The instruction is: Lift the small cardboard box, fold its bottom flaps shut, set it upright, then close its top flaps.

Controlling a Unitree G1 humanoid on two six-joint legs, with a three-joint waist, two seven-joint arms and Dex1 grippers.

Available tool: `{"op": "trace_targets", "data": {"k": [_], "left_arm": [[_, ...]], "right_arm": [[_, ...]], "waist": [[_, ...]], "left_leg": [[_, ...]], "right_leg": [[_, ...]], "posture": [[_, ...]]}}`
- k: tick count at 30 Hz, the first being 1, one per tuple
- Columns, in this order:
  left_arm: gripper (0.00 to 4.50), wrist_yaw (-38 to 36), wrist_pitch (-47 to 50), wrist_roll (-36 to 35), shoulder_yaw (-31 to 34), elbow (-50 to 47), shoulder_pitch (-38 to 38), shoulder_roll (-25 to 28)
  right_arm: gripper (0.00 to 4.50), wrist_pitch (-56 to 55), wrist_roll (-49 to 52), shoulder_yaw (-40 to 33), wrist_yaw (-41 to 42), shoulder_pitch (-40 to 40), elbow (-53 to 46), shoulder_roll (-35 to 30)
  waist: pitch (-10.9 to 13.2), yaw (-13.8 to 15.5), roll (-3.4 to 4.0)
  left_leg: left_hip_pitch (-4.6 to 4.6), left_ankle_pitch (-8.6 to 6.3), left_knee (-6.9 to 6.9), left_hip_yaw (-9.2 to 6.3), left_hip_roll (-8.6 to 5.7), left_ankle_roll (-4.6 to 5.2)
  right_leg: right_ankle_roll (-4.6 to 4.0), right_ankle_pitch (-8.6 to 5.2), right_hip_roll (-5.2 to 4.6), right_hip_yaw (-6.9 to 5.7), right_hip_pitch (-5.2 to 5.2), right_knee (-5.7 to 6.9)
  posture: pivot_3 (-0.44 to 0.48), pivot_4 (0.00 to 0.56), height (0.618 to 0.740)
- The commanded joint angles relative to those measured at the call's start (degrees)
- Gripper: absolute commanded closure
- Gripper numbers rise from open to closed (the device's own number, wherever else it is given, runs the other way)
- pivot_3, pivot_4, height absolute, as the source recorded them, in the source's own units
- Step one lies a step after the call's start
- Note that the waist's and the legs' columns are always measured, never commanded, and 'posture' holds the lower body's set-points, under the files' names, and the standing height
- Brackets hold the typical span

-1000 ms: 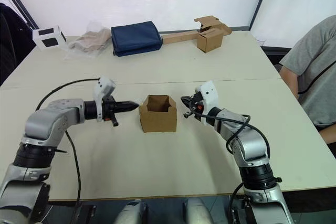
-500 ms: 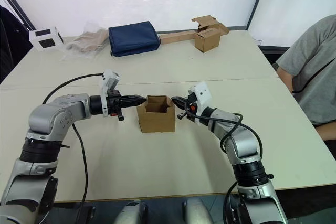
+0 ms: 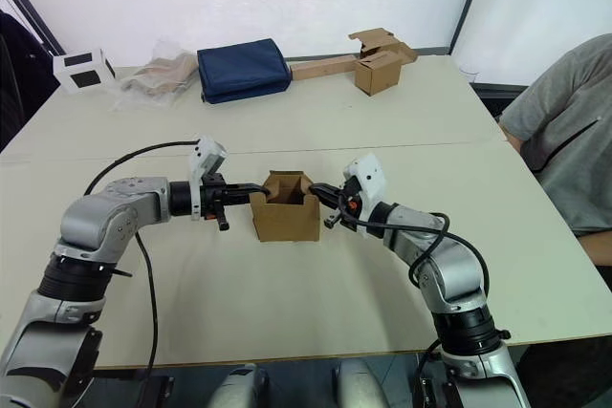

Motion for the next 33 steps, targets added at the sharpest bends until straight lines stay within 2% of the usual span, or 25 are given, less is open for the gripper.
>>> {"op": "trace_targets", "data": {"k": [1, 6, 11, 16, 24, 29, 33], "left_arm": [[4.44, 0.0, -0.9, 0.1, 0.1, -1.4, 0.1, 0.2], [4.44, 0.1, -1.4, 0.9, -1.1, -1.3, 0.3, 0.0], [4.44, 0.3, -2.3, 3.4, -3.7, -0.9, 0.4, 0.2], [4.44, -0.1, -2.6, 4.9, -5.6, -1.1, 0.7, 0.5], [4.44, -0.8, -2.9, 4.8, -5.2, -1.0, -0.1, 0.8], [4.44, -0.4, 0.4, -1.1, 0.2, -0.8, -2.8, -2.1], [4.44, -0.5, 2.4, -4.3, 4.1, 0.3, -5.0, -1.9]], "right_arm": [[4.50, -0.5, 1.0, 0.0, 0.5, -0.8, -1.4, 0.3], [4.50, -2.1, -1.4, 3.6, 2.5, -2.4, 2.4, 0.2], [4.50, -4.9, -7.9, 9.1, 4.4, -6.3, 8.5, -2.0], [4.50, -5.7, -7.9, 8.5, 5.4, -6.8, 9.5, -2.0], [4.50, -4.8, -6.3, 5.9, 5.6, -6.1, 6.7, -2.9], [4.50, -3.6, -4.2, 3.6, 5.1, -6.7, 5.4, -2.5], [4.50, -0.4, -0.1, 0.2, 4.7, -8.6, 2.8, -1.8]], "waist": [[0.0, 0.0, 0.00], [0.0, 0.0, 0.00], [0.0, 0.0, 0.00], [0.0, 0.1, -0.02], [0.0, 0.3, -0.01], [0.0, 0.5, -0.01], [0.0, 0.4, -0.03]], "left_leg": [[0.00, 0.00, 0.00, 0.00, 0.00, 0.00], [0.00, 0.00, 0.00, 0.00, 0.00, 0.00], [0.00, 0.00, 0.02, 0.00, 0.00, 0.00], [0.02, 0.00, 0.03, -0.01, 0.00, 0.00], [0.08, 0.00, 0.05, -0.01, -0.01, 0.00], [0.07, 0.00, 0.05, -0.01, -0.01, 0.00], [0.04, 0.00, 0.05, -0.01, 0.00, 0.00]], "right_leg": [[0.00, 0.00, 0.00, 0.00, 0.00, 0.00], [0.00, 0.00, 0.01, 0.00, 0.00, 0.00], [0.00, 0.00, 0.01, 0.00, 0.00, 0.00], [0.00, 0.00, -0.01, -0.01, 0.06, -0.01], [0.00, 0.00, -0.01, -0.01, 0.12, -0.01], [0.00, 0.00, 0.00, -0.02, 0.12, -0.01], [0.00, 0.00, 0.00, -0.01, 0.06, 0.01]], "posture": [[0.000, 0.150, 0.740], [0.000, 0.150, 0.740], [0.000, 0.150, 0.740], [0.000, 0.150, 0.740], [0.000, 0.150, 0.740], [0.000, 0.150, 0.740], [0.000, 0.150, 0.740]]}}
